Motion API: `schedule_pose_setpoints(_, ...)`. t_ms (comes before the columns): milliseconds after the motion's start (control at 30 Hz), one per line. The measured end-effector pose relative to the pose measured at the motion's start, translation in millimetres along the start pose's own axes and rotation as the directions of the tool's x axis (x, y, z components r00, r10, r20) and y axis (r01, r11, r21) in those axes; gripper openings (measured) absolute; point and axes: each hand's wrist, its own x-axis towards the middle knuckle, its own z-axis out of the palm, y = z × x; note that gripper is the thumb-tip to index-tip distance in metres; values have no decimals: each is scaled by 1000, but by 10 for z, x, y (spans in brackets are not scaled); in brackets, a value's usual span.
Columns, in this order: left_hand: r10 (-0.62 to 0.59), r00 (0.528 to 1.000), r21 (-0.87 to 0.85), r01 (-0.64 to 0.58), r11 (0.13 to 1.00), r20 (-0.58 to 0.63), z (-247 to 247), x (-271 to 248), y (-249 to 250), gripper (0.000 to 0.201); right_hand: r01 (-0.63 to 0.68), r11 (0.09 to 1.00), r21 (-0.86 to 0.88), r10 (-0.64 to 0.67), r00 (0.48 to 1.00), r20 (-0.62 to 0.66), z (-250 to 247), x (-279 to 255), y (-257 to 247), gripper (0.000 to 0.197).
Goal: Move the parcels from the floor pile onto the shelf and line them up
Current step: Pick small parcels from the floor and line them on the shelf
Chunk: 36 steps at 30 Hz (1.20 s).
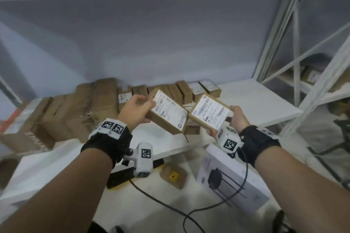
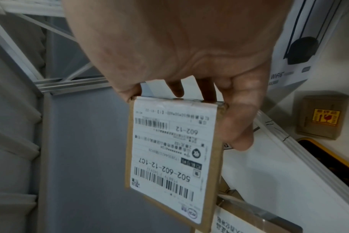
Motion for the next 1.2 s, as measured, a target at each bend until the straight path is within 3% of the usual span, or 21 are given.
schedule_pose_setpoints(167, -89, 996, -39, 87, 995, -32, 358, 434, -88, 41, -34, 999, -1, 34, 999, 2, -152, 526, -190, 50)
schedule_pose_setpoints(400, -139, 990, -51, 141, 989, 37, 1383, 1166, -39, 30, -18, 999, -35, 15, 998, -61, -943, 1244, -715, 47)
schedule_pose_setpoints(533, -182, 976, -27, 186, 982, 122, 1886, 1337, -139, 27, -89, 987, -134, 49, 960, -276, -1361, 1538, -765, 49)
schedule_pose_setpoints(633, -236, 961, -28, 242, 970, 145, 2027, 1346, -253, 25, -89, 957, -277, -9, 942, -334, -1487, 1764, -670, 56)
schedule_pose_setpoints(767, -288, 948, -72, 299, 951, 136, 2037, 1269, -291, 24, -128, 941, -312, 24, 948, -317, -1411, 1671, -620, 36)
schedule_pose_setpoints(933, -318, 934, -182, 344, 921, 161, 1991, 1081, -130, 20, -147, 860, -488, -47, 930, -364, -1346, 1365, -827, 27)
schedule_pose_setpoints(1000, -324, 926, -224, 364, 904, 196, 2001, 997, -64, 23, -100, 873, -478, -36, 963, -266, -1277, 1159, -918, 35)
schedule_pose_setpoints(1100, -320, 912, -261, 384, 886, 256, 2043, 845, 13, 29, -97, 887, -452, 108, 994, -1, -1083, 783, -954, 59)
schedule_pose_setpoints(1200, -316, 902, -285, 398, 872, 294, 2085, 660, 66, 34, -3, 922, -387, 57, 990, 128, -967, 561, -844, 42)
